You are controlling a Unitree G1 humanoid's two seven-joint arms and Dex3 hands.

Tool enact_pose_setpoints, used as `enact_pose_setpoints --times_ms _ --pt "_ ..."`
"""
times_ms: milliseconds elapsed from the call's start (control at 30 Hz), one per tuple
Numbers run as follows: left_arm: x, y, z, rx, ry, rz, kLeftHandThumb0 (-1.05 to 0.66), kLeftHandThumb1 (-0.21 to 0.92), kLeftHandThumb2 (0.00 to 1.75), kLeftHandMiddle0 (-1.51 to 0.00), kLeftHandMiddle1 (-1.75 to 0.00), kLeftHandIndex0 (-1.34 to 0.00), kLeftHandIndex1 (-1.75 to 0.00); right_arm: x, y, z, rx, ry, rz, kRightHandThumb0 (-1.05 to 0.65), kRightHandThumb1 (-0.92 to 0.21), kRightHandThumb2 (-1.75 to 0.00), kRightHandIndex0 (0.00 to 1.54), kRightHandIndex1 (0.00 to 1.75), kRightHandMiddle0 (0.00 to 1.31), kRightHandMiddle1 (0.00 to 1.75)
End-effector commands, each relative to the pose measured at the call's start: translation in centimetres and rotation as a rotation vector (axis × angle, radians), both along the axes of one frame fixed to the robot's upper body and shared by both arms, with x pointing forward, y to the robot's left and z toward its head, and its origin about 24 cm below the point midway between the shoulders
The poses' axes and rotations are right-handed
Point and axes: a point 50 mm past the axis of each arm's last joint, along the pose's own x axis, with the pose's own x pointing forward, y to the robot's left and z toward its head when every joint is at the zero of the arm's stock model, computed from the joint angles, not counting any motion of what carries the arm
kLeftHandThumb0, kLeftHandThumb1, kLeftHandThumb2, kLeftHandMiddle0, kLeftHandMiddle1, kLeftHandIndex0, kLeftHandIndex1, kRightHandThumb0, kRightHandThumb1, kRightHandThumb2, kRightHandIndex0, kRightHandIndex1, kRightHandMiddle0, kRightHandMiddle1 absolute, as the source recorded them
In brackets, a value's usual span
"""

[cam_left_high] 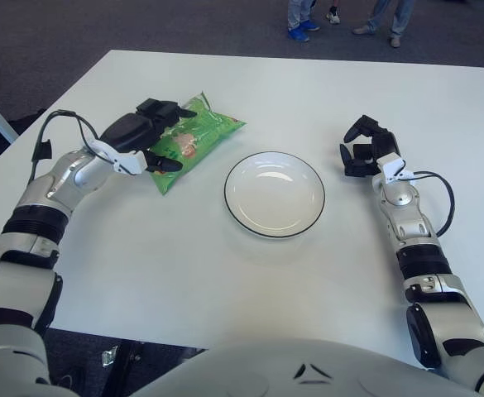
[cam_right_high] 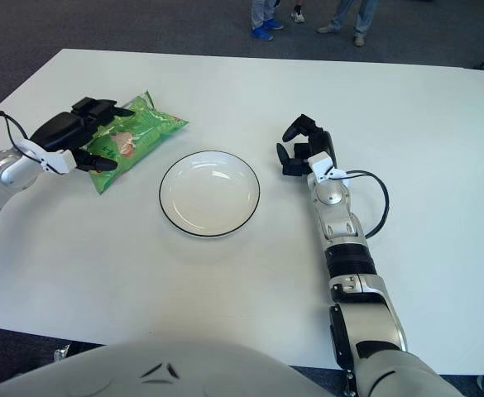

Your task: Put the snack into the plate.

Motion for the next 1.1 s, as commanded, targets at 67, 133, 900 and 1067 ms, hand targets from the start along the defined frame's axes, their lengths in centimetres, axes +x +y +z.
enact_pose_setpoints --times_ms 67,133,900,1067 --pt "-0.1 -0.3 1.1 -0.116 -0.045 0.057 -0.87 0.82 0.32 -0.02 -0.49 0.0 -0.71 -1.2 -0.3 -3.5 0.0 0.168 -0.013 -0.48 -0.34 -1.3 1.29 1.75 0.6 1.75" --pt "-0.1 -0.5 1.3 -0.131 -0.052 0.071 -0.89 0.84 0.33 -0.02 -0.49 0.0 -0.67 -1.2 -0.3 -3.5 -0.002 0.168 -0.011 -0.48 -0.34 -1.29 1.29 1.75 0.6 1.75" --pt "1.1 -2.1 3.5 -0.102 -0.147 0.317 -1.03 0.92 0.65 0.0 -0.77 0.0 -0.5 -1.0 -0.2 -3.6 -0.032 0.161 -0.016 -0.48 -0.32 -1.32 1.29 1.75 0.62 1.75" --pt "1.2 -2.9 3.6 -0.036 -0.132 0.365 -1.05 0.92 0.69 0.0 -0.61 0.0 -0.44 -1.0 -0.3 -3.7 -0.029 0.17 -0.011 -0.49 -0.32 -1.32 1.29 1.75 0.62 1.75"
